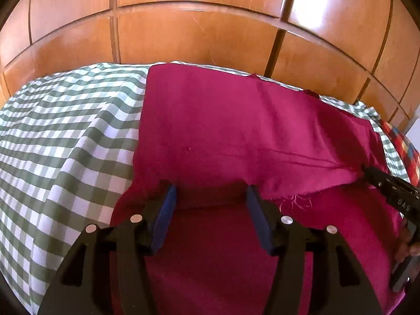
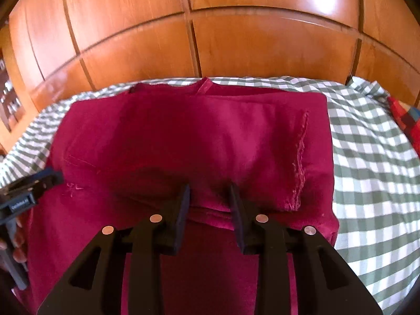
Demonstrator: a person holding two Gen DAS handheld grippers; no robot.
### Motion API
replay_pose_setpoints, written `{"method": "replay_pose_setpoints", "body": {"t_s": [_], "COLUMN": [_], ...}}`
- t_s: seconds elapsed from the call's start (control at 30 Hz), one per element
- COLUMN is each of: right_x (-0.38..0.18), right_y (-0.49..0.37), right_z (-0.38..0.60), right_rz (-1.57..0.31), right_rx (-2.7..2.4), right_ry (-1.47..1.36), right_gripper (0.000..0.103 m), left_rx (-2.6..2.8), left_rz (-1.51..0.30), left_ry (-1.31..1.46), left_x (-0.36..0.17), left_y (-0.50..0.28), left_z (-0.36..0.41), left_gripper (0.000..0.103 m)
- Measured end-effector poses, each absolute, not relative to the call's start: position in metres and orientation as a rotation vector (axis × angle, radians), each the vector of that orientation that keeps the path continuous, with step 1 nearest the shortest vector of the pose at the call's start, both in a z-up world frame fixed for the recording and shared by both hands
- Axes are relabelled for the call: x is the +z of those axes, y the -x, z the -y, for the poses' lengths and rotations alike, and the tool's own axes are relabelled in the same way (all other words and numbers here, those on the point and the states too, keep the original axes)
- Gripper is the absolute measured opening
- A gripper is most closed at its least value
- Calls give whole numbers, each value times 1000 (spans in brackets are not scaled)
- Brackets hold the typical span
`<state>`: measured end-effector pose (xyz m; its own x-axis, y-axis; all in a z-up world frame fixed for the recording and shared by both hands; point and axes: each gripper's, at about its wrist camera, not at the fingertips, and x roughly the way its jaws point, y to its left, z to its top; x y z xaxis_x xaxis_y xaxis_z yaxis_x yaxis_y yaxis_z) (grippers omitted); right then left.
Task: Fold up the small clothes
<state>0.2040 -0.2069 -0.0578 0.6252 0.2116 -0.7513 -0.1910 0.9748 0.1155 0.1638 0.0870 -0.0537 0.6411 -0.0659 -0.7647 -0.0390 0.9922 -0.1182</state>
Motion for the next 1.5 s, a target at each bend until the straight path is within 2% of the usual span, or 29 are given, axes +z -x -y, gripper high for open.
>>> {"method": "replay_pose_setpoints", "body": {"t_s": [0.2, 0.33, 0.63, 0.7, 0.73, 0.83, 0.9, 0.97, 1.03, 1.1, 1.17, 1.23, 1.5], "right_x": [-59, -60, -61, -61, -61, -63, -63, -64, -64, -64, -64, -64, -63], "right_y": [-202, -202, -201, -201, -201, -201, -201, -201, -201, -201, -201, -201, -201], "right_z": [202, 205, 203, 203, 202, 203, 204, 203, 202, 202, 202, 202, 203], "right_rz": [-846, -843, -836, -835, -833, -832, -830, -829, -828, -827, -828, -828, -829], "right_rx": [218, 223, 215, 212, 211, 214, 216, 214, 212, 211, 212, 212, 216], "right_ry": [-4, -19, -21, -19, -18, -27, -28, -22, -16, -15, -15, -14, -22], "right_gripper": [30, 30, 30, 30, 30, 30, 30, 30, 30, 30, 30, 31, 31], "left_rx": [-32, -2, -25, -54, -70, 25, 96, 166, 205, 214, 217, 237, 241], "left_rz": [-852, -818, -928, -950, -960, -899, -900, -916, -883, -887, -894, -906, -872], "left_ry": [233, 400, 632, 655, 644, 497, 375, 230, 108, 97, 124, 138, 64], "left_x": [-40, -25, -45, -50, -51, -37, -39, -54, -65, -62, -62, -56, -26], "left_y": [-159, -171, -255, -268, -274, -274, -280, -287, -285, -286, -286, -280, -189], "left_z": [-101, -139, -196, -191, -186, -166, -151, -134, -119, -119, -125, -130, -120], "left_gripper": [55, 55, 60, 49, 31, 25, 26, 35, 37, 38, 48, 54, 54]}}
